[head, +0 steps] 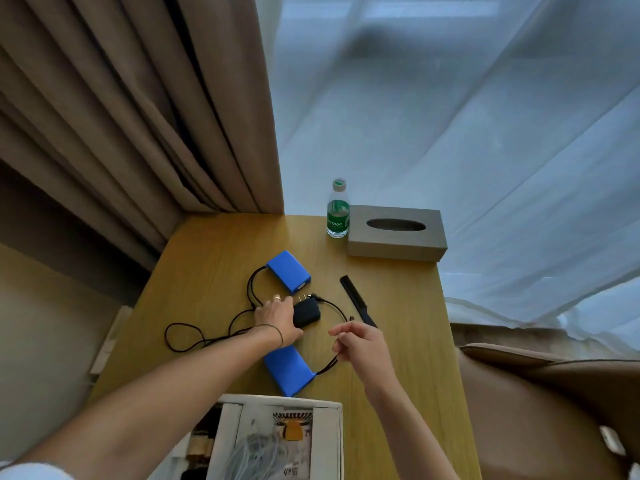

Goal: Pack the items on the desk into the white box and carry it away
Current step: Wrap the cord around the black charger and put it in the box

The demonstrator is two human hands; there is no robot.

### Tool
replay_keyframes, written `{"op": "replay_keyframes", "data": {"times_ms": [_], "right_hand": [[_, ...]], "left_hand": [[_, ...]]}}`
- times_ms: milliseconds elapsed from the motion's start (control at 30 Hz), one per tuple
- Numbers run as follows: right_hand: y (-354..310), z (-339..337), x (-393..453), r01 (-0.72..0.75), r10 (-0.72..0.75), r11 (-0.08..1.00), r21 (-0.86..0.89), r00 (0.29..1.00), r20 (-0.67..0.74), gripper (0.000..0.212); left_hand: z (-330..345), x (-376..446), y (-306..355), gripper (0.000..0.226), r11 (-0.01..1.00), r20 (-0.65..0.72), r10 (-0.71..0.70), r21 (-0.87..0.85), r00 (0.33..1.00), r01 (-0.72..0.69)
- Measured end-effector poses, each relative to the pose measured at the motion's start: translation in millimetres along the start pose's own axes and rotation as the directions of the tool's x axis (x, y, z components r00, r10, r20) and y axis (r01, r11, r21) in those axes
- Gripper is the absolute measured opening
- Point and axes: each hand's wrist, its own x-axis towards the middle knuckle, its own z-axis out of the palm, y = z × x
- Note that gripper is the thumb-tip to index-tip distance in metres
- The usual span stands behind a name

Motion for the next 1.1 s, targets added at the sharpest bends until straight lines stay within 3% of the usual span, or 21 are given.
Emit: {"op": "replay_keyframes", "data": {"times_ms": [133, 333, 400, 533, 600, 667, 733, 800, 900, 967, 1033, 1100], "right_hand": [[2.9, -4.9, -1.1, 0.036, -0.037, 0.999, 0.018, 0.999, 0.031, 0.025], [-4.6, -2.1, -9.5, 0.045, -0.047, 0.998, 0.043, 0.997, 0.061, 0.025], [-9.8, 2.7, -13.2, 0.049, -0.052, 0.998, 0.036, 0.997, 0.064, 0.026], [-25.3, 21.5, -24.9, 0.078, -0.080, 0.997, 0.026, 0.993, 0.089, 0.027], [-34.3, 34.6, -32.1, 0.103, -0.103, 0.995, 0.009, 0.988, 0.117, 0.027], [-44.0, 50.2, -40.1, 0.137, -0.136, 0.991, 0.003, 0.980, 0.146, 0.026], [-55.8, 68.1, -49.9, 0.187, -0.186, 0.982, 0.004, 0.969, 0.163, 0.026], [-67.1, 87.8, -61.9, 0.283, -0.278, 0.959, -0.013, 0.950, 0.140, 0.028], [-84.9, 115.8, -79.8, 0.525, -0.524, 0.848, -0.072, 0.851, 0.030, 0.036], [-96.4, 131.8, -89.8, 0.648, -0.649, 0.753, -0.119, 0.760, 0.028, 0.041], [-105.8, 146.7, -98.1, 0.685, -0.676, 0.723, -0.089, 0.728, 0.114, 0.039], [-112.2, 160.5, -105.3, 0.651, -0.635, 0.758, -0.036, 0.750, 0.184, 0.023]], "left_hand": [[18.9, 8.3, -2.8, 0.044, 1.000, -0.099, 0.008, -0.001, 0.995, -0.008], [-3.2, -8.9, -18.2, 0.033, 0.907, -0.194, 0.067, -0.397, 0.979, -0.141], [-24.1, -20.8, -25.6, 0.025, 0.795, -0.218, 0.059, -0.580, 0.974, -0.178], [-71.9, -54.3, -40.0, 0.014, 0.473, -0.261, -0.041, -0.855, 0.964, -0.211], [-94.5, -72.6, -47.8, 0.015, 0.325, -0.276, -0.106, -0.917, 0.955, -0.229], [-116.4, -90.6, -54.9, 0.020, 0.116, -0.266, -0.130, -0.961, 0.955, -0.252], [-137.7, -109.6, -59.9, 0.026, -0.090, -0.260, -0.109, -0.959, 0.960, -0.270], [-157.6, -128.7, -64.3, 0.032, -0.231, -0.260, -0.070, -0.935, 0.963, -0.269], [-182.1, -156.4, -72.3, 0.043, -0.386, -0.245, 0.042, -0.898, 0.969, -0.211], [-194.6, -173.0, -79.7, 0.048, -0.434, -0.249, 0.132, -0.885, 0.959, -0.170], [-204.8, -187.4, -88.0, 0.056, -0.445, -0.263, 0.219, -0.884, 0.939, -0.144], [-213.9, -199.3, -97.5, 0.062, -0.461, -0.283, 0.273, -0.877, 0.919, -0.133]]}}
